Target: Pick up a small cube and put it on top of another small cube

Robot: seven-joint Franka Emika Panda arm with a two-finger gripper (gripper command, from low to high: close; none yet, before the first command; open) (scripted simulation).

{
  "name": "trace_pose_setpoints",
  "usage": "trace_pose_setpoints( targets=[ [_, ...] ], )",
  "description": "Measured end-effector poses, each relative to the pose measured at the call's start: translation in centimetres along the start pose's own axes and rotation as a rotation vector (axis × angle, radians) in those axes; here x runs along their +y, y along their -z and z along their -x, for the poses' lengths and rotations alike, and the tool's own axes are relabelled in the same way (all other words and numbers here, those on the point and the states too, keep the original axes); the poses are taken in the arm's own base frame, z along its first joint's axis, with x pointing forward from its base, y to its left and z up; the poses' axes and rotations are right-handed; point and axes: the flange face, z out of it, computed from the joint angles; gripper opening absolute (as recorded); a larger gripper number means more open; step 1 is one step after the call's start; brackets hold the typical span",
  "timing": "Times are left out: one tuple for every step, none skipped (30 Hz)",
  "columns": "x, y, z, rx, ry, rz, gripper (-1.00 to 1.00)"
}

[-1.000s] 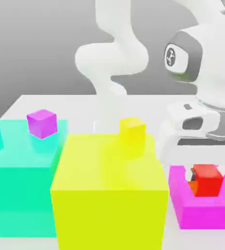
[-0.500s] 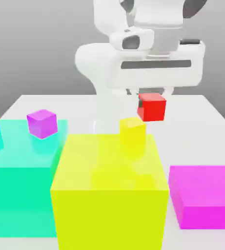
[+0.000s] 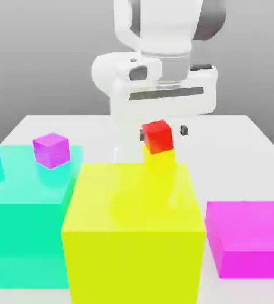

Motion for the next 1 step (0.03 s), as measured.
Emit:
trace_pose_setpoints(
  targets=[
    [-0.04,0.95,-0.05,0.0,0.0,0.001,1.0]
  ],
)
